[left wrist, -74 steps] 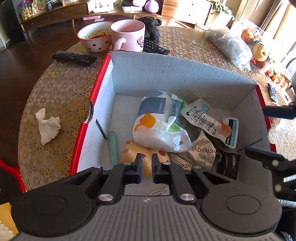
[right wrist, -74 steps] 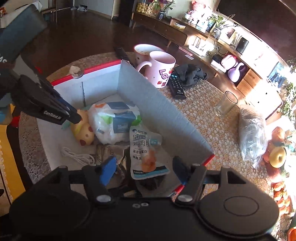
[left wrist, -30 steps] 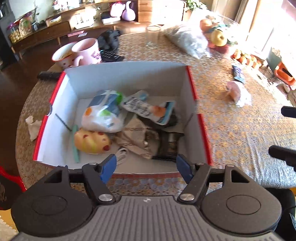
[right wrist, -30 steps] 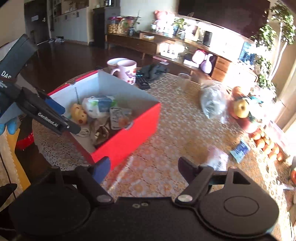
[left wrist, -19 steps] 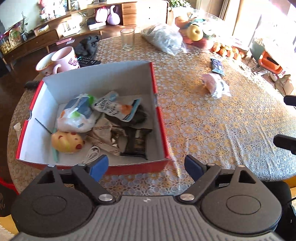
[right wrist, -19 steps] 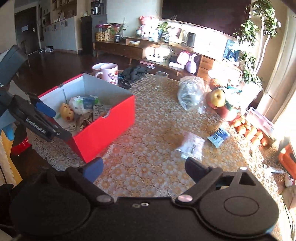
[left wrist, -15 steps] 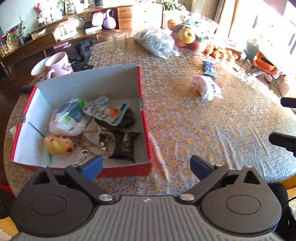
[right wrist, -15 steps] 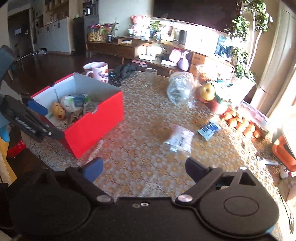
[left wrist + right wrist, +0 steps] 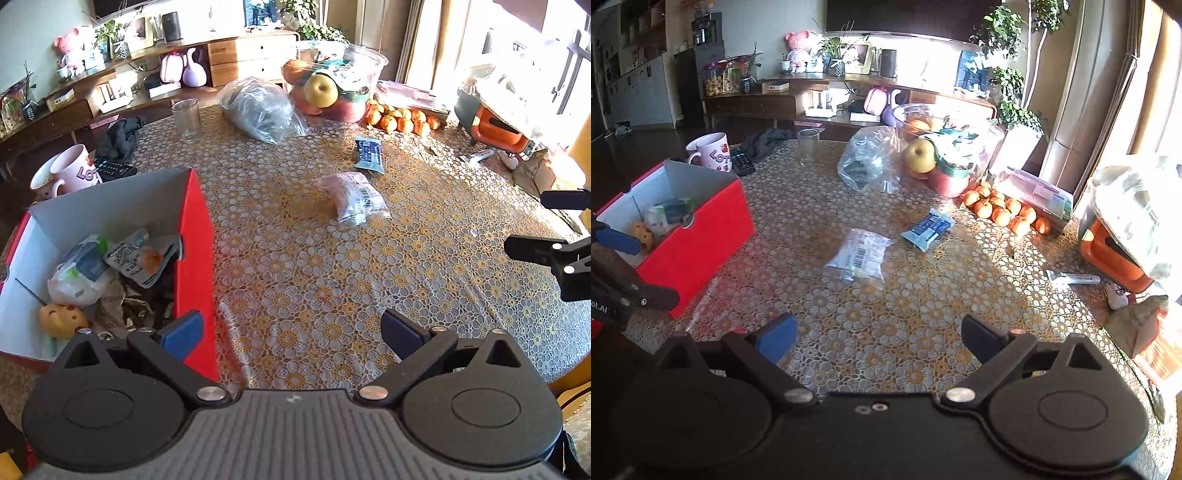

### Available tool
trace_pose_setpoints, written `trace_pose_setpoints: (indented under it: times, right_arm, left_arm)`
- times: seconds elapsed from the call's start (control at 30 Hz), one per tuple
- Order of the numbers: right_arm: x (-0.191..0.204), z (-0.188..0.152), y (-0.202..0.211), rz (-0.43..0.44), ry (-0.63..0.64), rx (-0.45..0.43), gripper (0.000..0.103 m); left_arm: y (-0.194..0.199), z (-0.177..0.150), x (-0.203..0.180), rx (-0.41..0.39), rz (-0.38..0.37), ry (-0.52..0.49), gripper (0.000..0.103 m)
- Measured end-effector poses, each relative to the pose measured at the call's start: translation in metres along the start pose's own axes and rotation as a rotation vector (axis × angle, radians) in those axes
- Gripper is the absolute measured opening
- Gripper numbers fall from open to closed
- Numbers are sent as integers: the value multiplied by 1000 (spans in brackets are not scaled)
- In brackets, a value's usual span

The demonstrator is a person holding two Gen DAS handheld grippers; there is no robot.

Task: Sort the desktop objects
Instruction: 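Withdraw both tools from the box toward the remaining table items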

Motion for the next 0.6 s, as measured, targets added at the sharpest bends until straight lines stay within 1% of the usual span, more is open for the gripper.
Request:
trace_pose_setpoints:
  times: [0.3, 0.43, 0.6]
  right_arm:
    - [-39, 6, -10, -60, -50, 8, 96]
    - [-54, 15, -20, -76, -71, 10, 96]
    - [-71, 22, -40, -79, -104, 45, 96]
  left_arm:
    - [-14, 20, -44, -18, -30, -41, 102]
    - [-25, 29, -56, -31, -18, -49, 102]
    - [-47, 40, -68, -7, -34, -43, 102]
Point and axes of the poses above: each gripper's, at about its wrist camera, not at the fingertips, and y roughly against the way its jaws point, x to its left, z to its top, the point moved 6 cm from there along -y, roughly the way its jaws point, and after that the axes turned 9 degrees about z, right-handed, at the moved point
